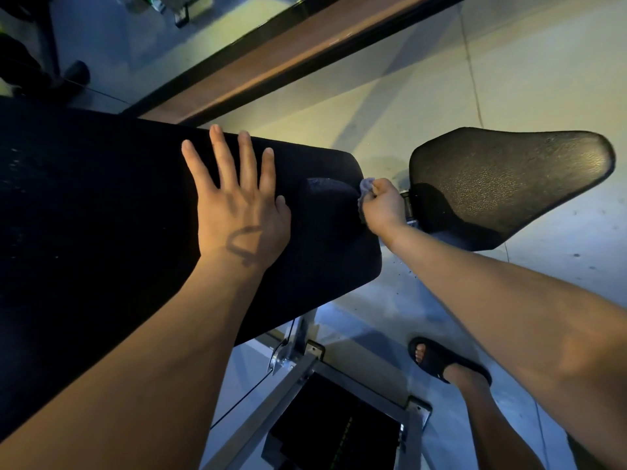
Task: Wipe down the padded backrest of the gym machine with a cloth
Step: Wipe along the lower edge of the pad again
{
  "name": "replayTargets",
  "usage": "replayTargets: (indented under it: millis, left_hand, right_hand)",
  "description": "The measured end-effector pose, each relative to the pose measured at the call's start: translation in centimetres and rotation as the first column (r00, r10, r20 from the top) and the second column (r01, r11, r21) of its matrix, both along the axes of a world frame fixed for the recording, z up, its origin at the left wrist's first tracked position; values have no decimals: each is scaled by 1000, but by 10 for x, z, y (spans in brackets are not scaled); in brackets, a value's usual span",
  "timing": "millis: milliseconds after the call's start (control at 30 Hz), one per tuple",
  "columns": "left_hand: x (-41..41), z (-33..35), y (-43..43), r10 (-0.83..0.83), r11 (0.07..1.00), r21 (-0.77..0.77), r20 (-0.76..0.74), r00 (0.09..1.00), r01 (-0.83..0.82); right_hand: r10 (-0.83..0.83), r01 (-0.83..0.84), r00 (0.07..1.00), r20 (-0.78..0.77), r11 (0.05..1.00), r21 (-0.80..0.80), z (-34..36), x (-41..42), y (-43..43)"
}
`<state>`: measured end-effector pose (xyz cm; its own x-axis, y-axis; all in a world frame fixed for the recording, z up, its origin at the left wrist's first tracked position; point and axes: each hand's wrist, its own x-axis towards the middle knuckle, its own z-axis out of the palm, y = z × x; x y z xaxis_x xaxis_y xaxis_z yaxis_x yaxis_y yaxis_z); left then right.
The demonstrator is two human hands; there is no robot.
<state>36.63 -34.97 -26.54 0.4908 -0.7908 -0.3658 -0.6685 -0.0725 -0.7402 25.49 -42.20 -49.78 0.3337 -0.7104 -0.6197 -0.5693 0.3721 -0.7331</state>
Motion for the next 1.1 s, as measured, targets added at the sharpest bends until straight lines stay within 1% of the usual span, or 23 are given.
replayTargets:
  millis: [67,133,233,300,333,400,433,467,533,600,667,700,733,833,900,933,967,1033,1067,1100]
  left_hand:
    - [-1,-1,-1,10,1000,2,-2,1000,-10]
    - [-2,-2,-3,20,1000,0,-8,1000,-20]
    - [-3,-3,-5,24,1000,6,-13,1000,-23]
    - [-4,-1,-4,19,1000,1,-15,1000,-19]
    - [-4,-1,-4,19,1000,1,-17,1000,-19]
    - [-4,-2,-4,26,1000,9,-24,999,-26]
    - [-4,-2,-4,29,999,15,-25,999,-29]
    - [-4,-3,-4,29,999,16,-25,999,-29]
    - [-3,-3,-4,23,1000,15,-29,999,-22]
    - [-3,-4,-4,24,1000,13,-34,999,-23]
    - [-4,-3,-5,22,1000,10,-38,999,-21]
    - [-4,-4,-5,22,1000,10,-40,999,-21]
    - [-4,-3,-5,22,1000,12,-42,999,-21]
    - [-4,-3,-4,18,1000,13,-38,999,-18]
    - [-4,-4,-4,17,1000,16,-35,999,-17]
    - [-4,-4,-4,20,1000,20,-37,999,-19]
    - [-4,-5,-5,23,1000,21,-39,999,-23]
    - [-4,-6,-5,29,999,18,-38,999,-29]
    - [-4,-6,-6,33,999,15,-41,999,-33]
    - [-5,-6,-6,35,999,13,-45,998,-35]
  right_hand:
    - [-17,24,997,72,995,-94,16,8,5]
    - [20,20,980,200,980,-198,34,15,16]
    - [201,-74,916,348,936,-345,51,8,30]
    - [304,-146,886,350,900,-412,47,-1,26]
    - [304,-165,900,313,901,-402,42,-2,19]
    - [221,-145,952,214,936,-320,35,8,-2]
    - [180,-121,968,173,945,-304,36,17,-10]
    - [152,-89,974,169,940,-330,41,25,-13]
    - [134,-30,960,245,922,-386,53,32,-2]
    - [231,-68,921,315,889,-453,52,19,19]
    - [354,-142,874,333,841,-521,49,-1,28]
    - [389,-167,858,335,829,-534,47,-5,23]
    - [383,-170,864,328,833,-526,46,-4,14]
    - [242,-83,925,295,883,-463,50,22,-5]
    - [205,-41,924,321,891,-453,58,34,1]
    - [235,-66,912,336,892,-446,61,30,8]
    - [305,-117,883,356,878,-463,63,21,17]
    - [479,-249,795,373,817,-519,66,-7,28]
    - [537,-294,757,371,788,-542,67,-16,25]
    - [561,-311,741,368,773,-553,67,-18,16]
